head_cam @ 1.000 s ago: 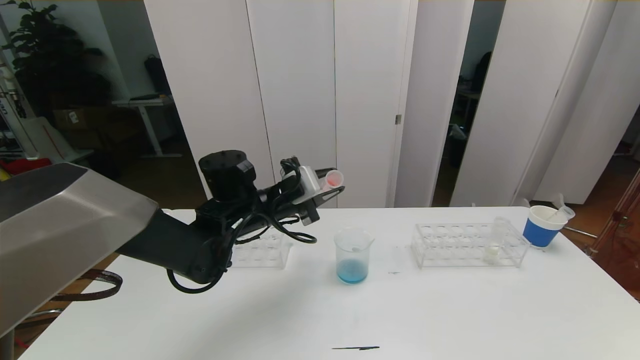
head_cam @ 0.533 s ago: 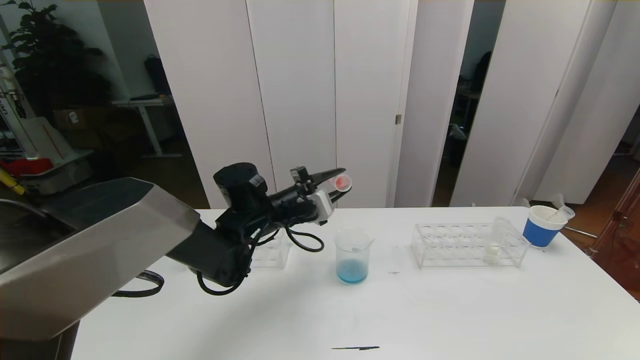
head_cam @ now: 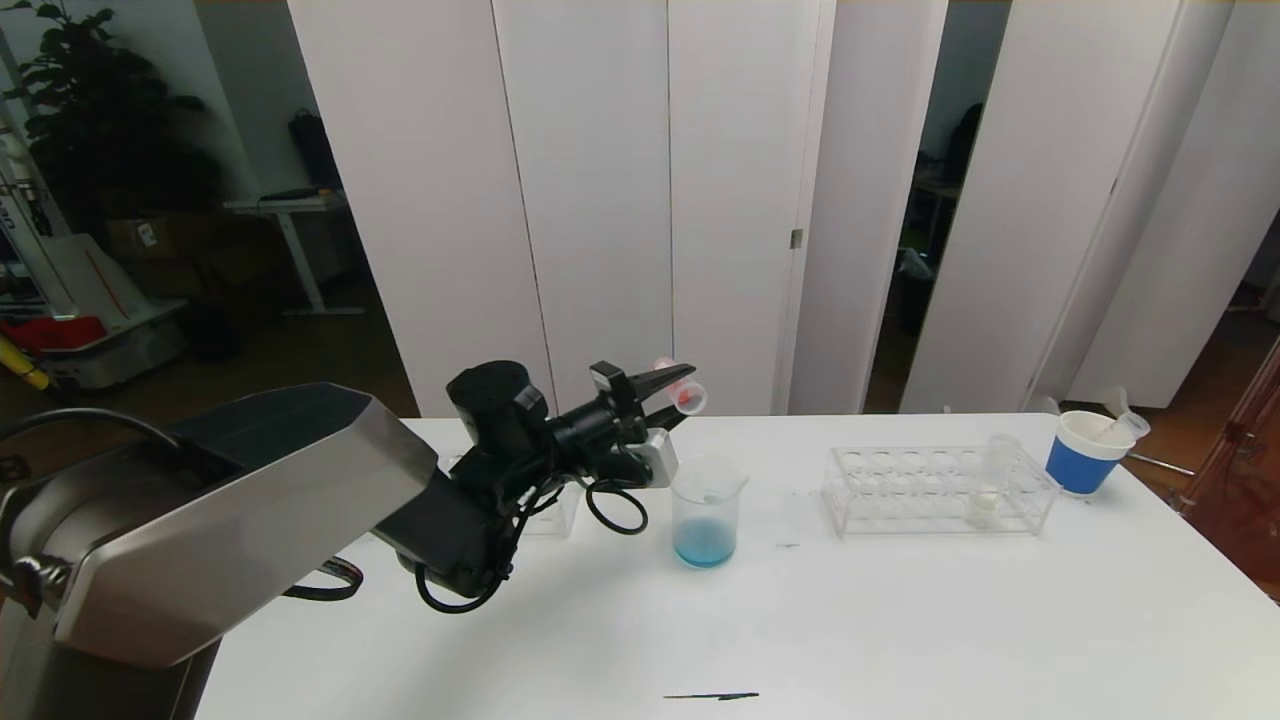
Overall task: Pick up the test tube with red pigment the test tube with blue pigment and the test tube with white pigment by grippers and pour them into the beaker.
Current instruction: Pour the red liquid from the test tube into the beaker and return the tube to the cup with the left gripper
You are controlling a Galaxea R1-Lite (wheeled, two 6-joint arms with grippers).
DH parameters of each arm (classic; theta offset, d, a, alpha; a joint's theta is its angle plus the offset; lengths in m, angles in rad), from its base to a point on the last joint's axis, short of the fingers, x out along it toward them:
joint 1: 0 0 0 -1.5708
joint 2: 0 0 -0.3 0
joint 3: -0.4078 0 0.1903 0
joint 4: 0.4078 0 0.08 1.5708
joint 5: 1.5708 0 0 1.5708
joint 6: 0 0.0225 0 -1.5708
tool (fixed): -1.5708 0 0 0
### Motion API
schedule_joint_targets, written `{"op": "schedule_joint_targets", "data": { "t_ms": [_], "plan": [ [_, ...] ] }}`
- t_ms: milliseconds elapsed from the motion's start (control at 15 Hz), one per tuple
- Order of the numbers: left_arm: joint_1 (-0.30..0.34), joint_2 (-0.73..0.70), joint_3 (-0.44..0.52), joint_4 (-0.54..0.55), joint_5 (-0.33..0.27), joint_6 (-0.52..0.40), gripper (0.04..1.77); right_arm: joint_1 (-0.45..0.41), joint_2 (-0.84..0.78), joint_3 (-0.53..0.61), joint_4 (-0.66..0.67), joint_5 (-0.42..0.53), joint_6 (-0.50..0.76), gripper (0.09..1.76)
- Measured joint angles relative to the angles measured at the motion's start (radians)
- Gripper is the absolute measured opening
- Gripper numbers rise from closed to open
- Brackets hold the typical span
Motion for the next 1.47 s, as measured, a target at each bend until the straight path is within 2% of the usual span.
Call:
{"op": "schedule_joint_targets", "data": {
  "t_ms": [333, 867, 1133, 1467],
  "plan": [
    [-0.001, 0.031, -0.004, -0.044, 0.001, 0.049, 0.58, 0.000, 0.000, 0.000, 0.000, 0.000, 0.000, 1.75],
    [0.004, 0.064, -0.018, -0.076, -0.039, 0.042, 0.58, 0.000, 0.000, 0.000, 0.000, 0.000, 0.000, 1.75],
    [0.001, 0.088, -0.033, -0.100, -0.031, 0.078, 0.58, 0.000, 0.000, 0.000, 0.000, 0.000, 0.000, 1.75],
    [0.000, 0.107, -0.044, -0.122, -0.030, 0.080, 0.58, 0.000, 0.000, 0.000, 0.000, 0.000, 0.000, 1.75]
  ]
}}
